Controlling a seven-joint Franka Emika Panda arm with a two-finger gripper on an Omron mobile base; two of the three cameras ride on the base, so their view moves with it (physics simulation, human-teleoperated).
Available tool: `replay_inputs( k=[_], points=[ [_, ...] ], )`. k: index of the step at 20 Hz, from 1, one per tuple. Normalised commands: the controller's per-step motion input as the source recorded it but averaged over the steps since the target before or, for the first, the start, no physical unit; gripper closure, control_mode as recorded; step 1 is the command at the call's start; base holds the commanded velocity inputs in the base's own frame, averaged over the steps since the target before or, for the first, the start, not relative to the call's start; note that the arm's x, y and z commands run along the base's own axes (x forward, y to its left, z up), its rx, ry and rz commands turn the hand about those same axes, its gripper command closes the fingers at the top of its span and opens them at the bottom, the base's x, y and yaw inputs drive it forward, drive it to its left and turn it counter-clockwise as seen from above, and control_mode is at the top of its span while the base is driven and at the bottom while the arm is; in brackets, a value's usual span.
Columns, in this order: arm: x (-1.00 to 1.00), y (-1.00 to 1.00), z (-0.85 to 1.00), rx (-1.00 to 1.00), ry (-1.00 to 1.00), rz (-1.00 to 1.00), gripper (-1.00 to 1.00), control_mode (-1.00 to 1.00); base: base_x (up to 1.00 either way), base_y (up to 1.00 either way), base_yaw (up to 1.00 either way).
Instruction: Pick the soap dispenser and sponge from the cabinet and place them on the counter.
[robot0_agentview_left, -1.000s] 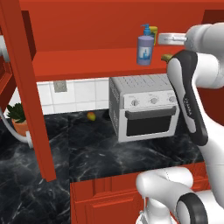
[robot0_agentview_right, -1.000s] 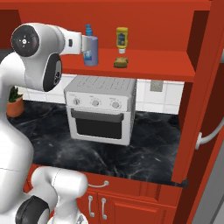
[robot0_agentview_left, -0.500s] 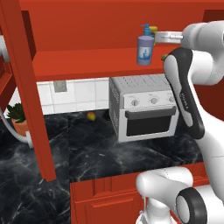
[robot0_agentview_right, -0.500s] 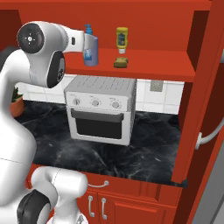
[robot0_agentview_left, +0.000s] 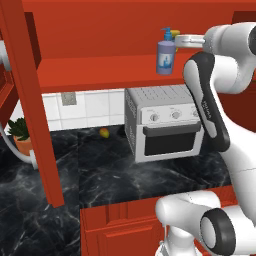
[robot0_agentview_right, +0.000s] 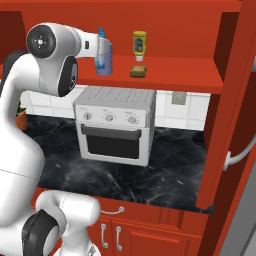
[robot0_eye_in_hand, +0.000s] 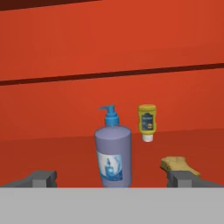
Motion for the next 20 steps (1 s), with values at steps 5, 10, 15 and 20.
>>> replay_inputs(
  k=[5, 10, 15, 20],
  points=[
    [0.22, 0.0, 0.0, 0.0, 0.03, 0.0, -1.0, -1.0, 0.0, 0.0, 0.0],
    [0.19, 0.0, 0.0, 0.0, 0.03, 0.01, -1.0, -1.0, 0.0, 0.0, 0.0],
    [0.15, 0.0, -0.04, 0.0, 0.01, 0.02, -1.0, -1.0, 0.0, 0.0, 0.0],
    [0.15, 0.0, 0.0, 0.0, 0.0, 0.02, -1.0, -1.0, 0.0, 0.0, 0.0]
  ],
)
